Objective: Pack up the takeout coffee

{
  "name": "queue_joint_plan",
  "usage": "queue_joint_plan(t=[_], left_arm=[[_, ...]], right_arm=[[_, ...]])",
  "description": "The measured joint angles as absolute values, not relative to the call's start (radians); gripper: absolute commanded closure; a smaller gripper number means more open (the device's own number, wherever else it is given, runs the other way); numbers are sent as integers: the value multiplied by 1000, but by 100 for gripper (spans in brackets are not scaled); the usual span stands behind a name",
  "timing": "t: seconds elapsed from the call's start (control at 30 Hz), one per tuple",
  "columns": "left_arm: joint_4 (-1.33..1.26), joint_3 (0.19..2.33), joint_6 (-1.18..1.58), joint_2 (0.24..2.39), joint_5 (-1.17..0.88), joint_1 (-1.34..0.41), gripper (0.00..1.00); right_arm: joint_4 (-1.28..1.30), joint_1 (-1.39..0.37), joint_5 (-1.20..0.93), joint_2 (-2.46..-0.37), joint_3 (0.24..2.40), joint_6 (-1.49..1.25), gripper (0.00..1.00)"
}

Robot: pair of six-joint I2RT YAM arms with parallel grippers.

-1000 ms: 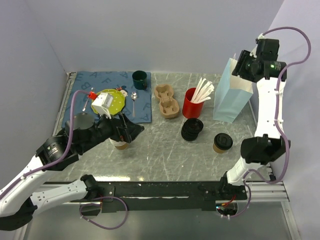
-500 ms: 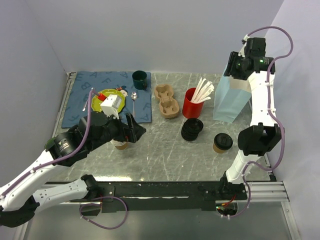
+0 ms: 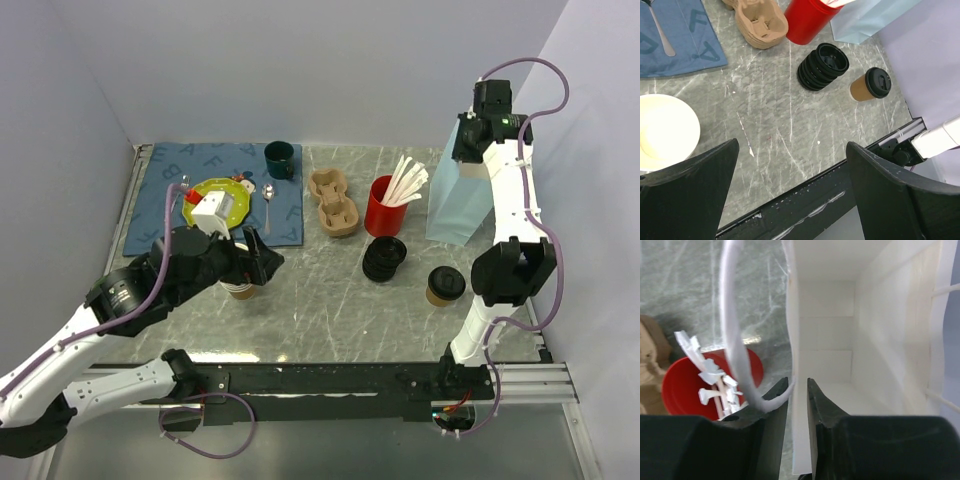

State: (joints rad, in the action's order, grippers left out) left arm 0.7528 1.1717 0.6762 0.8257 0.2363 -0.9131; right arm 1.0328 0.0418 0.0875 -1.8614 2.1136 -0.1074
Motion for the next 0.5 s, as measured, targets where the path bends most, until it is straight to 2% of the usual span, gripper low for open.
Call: queue_joint_plan(t=[0.1, 0.3, 0.5], left_arm=[[763, 1172, 680, 812, 242, -913, 7], [793, 1173, 700, 794, 246, -913, 12], [821, 1173, 722, 781, 252, -913, 11]], right_arm=[[1028, 42, 109, -1861, 2096, -99, 75], [1006, 41, 113, -1864, 2093, -70, 100], [986, 37, 91, -1864, 2141, -30, 100]])
